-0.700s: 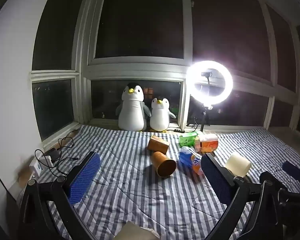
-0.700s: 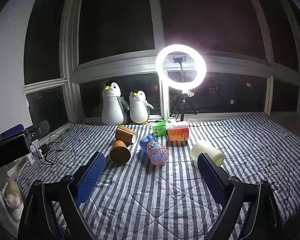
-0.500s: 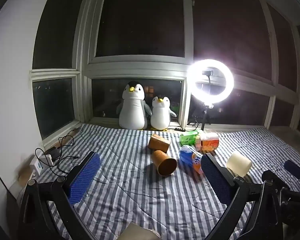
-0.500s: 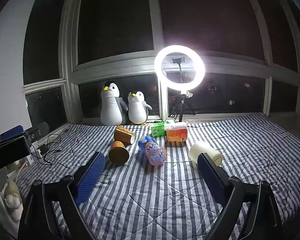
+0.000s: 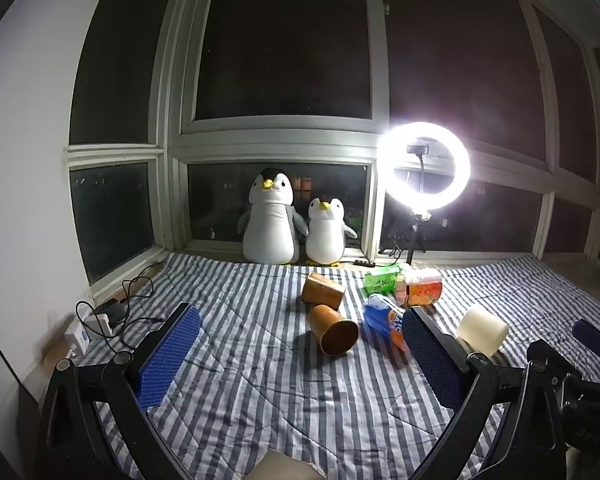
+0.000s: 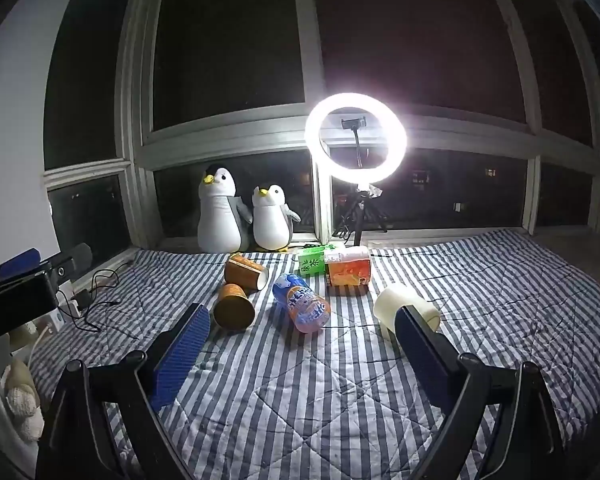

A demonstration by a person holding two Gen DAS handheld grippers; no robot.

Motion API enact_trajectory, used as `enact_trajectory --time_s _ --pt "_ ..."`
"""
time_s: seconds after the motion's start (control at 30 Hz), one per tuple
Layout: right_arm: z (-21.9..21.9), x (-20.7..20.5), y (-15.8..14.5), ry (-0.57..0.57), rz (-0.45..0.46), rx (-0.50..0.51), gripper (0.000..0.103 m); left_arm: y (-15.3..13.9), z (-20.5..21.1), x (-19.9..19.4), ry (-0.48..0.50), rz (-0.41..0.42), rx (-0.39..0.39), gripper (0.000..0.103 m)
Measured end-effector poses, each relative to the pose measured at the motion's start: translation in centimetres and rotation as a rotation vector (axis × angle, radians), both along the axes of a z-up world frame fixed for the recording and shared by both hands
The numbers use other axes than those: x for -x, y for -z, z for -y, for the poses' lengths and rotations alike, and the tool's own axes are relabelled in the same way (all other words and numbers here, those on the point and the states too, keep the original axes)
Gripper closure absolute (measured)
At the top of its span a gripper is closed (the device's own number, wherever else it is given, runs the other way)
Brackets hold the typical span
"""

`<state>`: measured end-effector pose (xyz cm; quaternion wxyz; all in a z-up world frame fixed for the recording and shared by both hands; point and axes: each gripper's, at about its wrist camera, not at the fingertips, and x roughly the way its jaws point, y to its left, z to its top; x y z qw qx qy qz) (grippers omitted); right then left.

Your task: Flip cup upside down

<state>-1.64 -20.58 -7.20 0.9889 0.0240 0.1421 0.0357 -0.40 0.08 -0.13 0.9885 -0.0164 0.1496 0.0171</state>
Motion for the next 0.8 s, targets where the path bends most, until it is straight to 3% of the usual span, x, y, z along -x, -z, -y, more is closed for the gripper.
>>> enact_trajectory --time_s 0.13,0.23,0.8 --pt "0.0 -0.03 -0.04 0.006 -0.003 0.001 0.011 0.0 0.01 0.07 0.0 0.0 -0.001 0.001" --pt "0.06 0.05 -0.07 0.009 0.001 -0.006 0.003 0.02 0.02 0.11 0.001 0.001 0.001 0.001" --pt "0.29 -0.08 0.34 0.022 0.01 -0.012 0.002 0.57 0.46 -0.18 0.008 -0.011 0.004 0.001"
